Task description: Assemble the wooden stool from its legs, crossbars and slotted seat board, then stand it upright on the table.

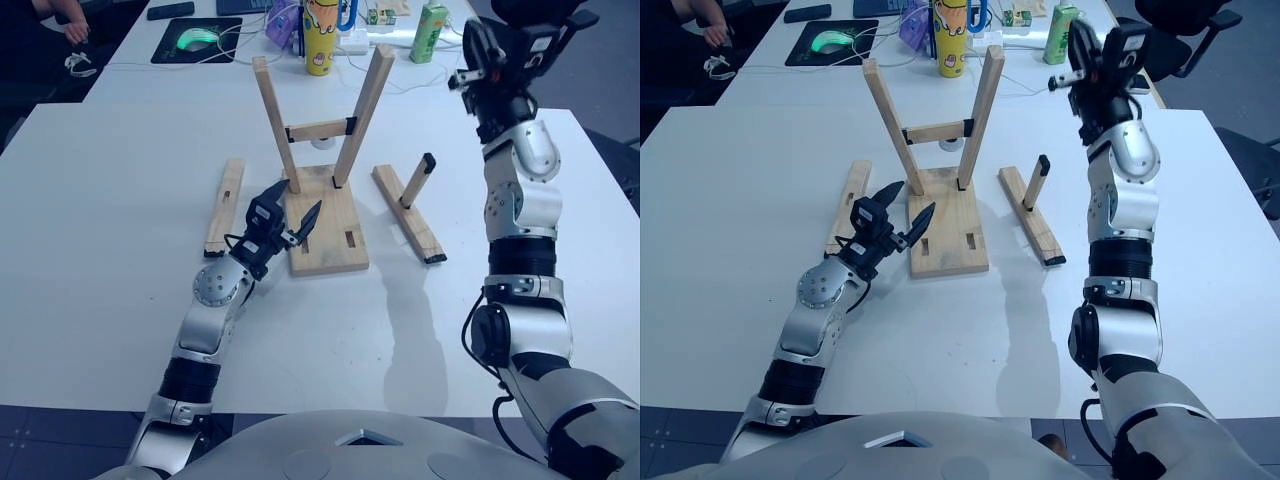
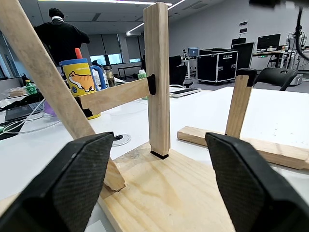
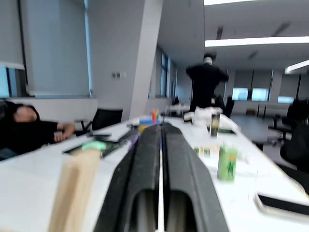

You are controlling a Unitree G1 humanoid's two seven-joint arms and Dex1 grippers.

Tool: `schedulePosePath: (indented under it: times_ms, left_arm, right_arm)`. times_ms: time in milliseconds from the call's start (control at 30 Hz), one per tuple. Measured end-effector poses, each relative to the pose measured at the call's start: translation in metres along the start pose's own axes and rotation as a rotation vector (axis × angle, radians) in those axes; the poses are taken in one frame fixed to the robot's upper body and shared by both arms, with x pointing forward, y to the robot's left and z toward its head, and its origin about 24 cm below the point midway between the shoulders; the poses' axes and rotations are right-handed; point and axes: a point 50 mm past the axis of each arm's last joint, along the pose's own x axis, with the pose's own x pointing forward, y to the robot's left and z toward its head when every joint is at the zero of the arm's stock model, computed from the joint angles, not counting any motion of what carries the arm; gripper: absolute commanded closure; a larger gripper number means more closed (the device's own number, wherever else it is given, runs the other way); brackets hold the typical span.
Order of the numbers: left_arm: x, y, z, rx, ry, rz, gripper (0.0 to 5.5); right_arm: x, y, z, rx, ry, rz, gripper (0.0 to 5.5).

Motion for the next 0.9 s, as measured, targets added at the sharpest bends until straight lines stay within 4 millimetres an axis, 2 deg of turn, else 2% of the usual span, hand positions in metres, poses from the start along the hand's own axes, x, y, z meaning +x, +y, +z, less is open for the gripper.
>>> schedulePosePath:
  times_ms: [67, 100, 167, 233, 267, 367, 500, 633, 800, 900]
  left_arm:
    - [0.000, 0.000, 0.000, 0.000, 0.000, 0.000, 1.99]
    - [0.000, 0.000, 0.000, 0.000, -0.001, 0.000, 1.99]
    - [0.000, 0.000, 0.000, -0.002, 0.000, 0.000, 1.99]
    - [0.000, 0.000, -0.001, -0.005, 0.003, 0.003, 1.99]
    - [0.000, 0.000, -0.002, -0.006, 0.006, 0.005, 1.99]
    - [0.000, 0.000, -0.002, -0.007, 0.006, 0.006, 1.99]
    - [0.001, 0.001, -0.001, -0.003, 0.001, 0.008, 1.99]
    - [0.001, 0.000, -0.002, -0.007, 0.000, 0.010, 1.99]
    - [-0.001, -0.001, -0.004, -0.013, 0.006, 0.014, 1.99]
    - [-0.002, -0.002, -0.005, -0.013, 0.007, 0.016, 1.99]
  right_arm:
    - [-0.001, 0.001, -0.003, 0.004, 0.015, 0.007, 5.46]
    - [-0.004, 0.004, -0.011, 0.006, 0.049, 0.017, 5.46]
    - [-0.017, 0.011, -0.037, 0.043, 0.138, 0.023, 5.46]
    - [-0.028, 0.017, -0.068, 0.043, 0.303, 0.035, 5.46]
    - [-0.029, 0.019, -0.075, 0.046, 0.349, 0.046, 5.46]
    - [-0.025, 0.020, -0.080, 0.058, 0.418, 0.058, 5.46]
    - [-0.021, 0.023, -0.076, 0.061, 0.388, 0.075, 5.46]
    - [-0.024, 0.017, -0.068, 0.026, 0.301, 0.043, 5.46]
    - [-0.014, 0.011, -0.020, 0.031, 0.065, 0.038, 5.46]
    - [-0.010, 0.028, 0.000, 0.136, 0.032, 0.191, 5.46]
